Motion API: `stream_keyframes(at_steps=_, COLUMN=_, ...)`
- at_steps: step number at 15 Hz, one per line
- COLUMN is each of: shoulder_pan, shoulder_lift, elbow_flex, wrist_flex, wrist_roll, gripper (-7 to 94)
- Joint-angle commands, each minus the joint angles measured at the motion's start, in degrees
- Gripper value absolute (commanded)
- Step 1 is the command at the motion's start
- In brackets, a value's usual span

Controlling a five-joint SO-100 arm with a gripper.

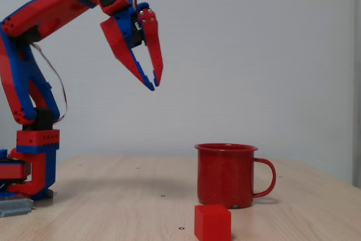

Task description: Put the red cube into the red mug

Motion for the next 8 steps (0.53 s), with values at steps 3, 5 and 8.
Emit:
stream_keyframes(at_steps=3, shoulder_pan=7.6, shoulder_lift=-11.9, elbow_flex=-15.3, wrist_flex=1.0, wrist_roll=-7.2, gripper=0)
stream_keyframes(at_steps=5, shoulder_pan=10.5, shoulder_lift=-19.9, elbow_flex=-20.7, wrist_flex=0.8, wrist_roll=-10.2, gripper=0)
stream_keyframes(at_steps=8, shoulder_pan=12.9, shoulder_lift=-29.0, elbow_flex=-25.5, wrist_flex=1.9, wrist_roll=-15.0, gripper=0)
